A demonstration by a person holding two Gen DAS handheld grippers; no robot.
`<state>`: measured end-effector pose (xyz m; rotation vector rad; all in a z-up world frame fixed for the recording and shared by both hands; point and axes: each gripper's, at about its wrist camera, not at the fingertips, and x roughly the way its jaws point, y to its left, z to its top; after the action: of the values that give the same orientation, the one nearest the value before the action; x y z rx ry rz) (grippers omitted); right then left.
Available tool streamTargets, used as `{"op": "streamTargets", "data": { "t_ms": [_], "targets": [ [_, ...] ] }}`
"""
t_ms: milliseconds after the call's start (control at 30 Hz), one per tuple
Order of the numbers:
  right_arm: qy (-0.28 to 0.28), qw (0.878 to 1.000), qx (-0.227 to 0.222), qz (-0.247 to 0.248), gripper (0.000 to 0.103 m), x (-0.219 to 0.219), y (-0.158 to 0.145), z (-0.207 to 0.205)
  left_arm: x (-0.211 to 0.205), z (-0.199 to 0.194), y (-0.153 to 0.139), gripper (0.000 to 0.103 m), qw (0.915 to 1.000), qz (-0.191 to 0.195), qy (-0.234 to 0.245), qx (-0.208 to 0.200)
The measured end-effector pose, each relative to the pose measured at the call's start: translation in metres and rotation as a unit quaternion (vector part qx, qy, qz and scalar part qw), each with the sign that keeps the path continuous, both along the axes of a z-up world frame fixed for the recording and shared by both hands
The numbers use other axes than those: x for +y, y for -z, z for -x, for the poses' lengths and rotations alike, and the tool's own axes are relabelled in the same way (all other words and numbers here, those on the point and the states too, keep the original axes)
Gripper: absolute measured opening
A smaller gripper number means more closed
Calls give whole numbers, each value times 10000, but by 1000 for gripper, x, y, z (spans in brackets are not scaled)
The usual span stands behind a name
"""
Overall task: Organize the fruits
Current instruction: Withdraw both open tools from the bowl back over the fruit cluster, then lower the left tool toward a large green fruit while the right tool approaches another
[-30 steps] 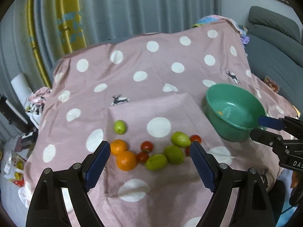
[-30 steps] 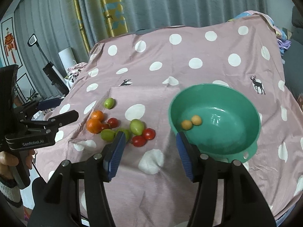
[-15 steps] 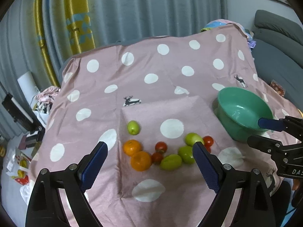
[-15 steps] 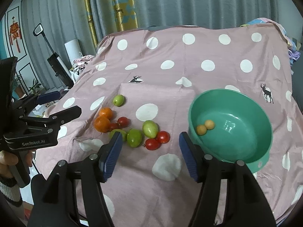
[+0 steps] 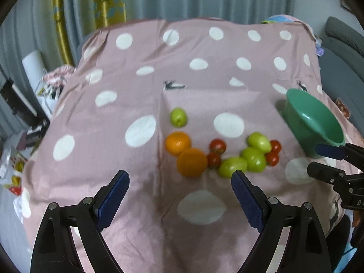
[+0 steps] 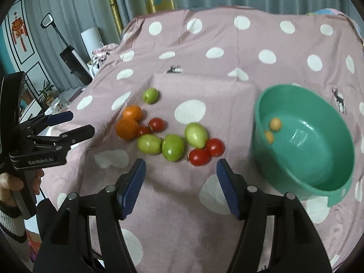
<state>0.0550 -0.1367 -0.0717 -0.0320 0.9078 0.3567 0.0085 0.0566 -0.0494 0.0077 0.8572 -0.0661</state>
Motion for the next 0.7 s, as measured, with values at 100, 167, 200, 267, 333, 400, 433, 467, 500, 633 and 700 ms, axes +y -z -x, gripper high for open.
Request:
{"op": "streamTargets", "data": {
  "t_ms": [100,167,200,267,333,400,433,467,500,633,700],
  "targets": [
    [-11,9999,152,-36,65,1,10,-4,8,1,8,91,9997,185,39,128],
    [-24,9998,213,-53,65,1,14,-6,10,2,12,91,9994,274,99,178],
    [-34,9997,236,-60,65,2,16,-7,10,3,14,91,9990,357,140,215],
    [-45,9996,265,-85,65,2,18,-8,11,3,18,91,9982,497,224,269],
    [-67,9995,297,-105,65,3,20,-10,10,4,22,91,9971,620,303,317],
    [-91,9993,336,-111,65,4,23,-12,9,3,25,91,9959,742,369,366],
    [-101,9992,355,-122,65,4,24,-13,9,3,27,91,9952,804,386,398],
    [-116,9991,378,-146,65,5,26,-14,8,2,29,91,9945,863,400,432],
    [-129,9990,398,-169,65,5,27,-15,7,1,30,91,9940,898,411,459],
    [-213,9985,462,-216,65,10,32,-16,3,-1,33,91,9937,881,467,516],
    [-254,9982,498,-239,65,11,34,-18,0,-3,34,91,9932,901,510,541]
  ]
}}
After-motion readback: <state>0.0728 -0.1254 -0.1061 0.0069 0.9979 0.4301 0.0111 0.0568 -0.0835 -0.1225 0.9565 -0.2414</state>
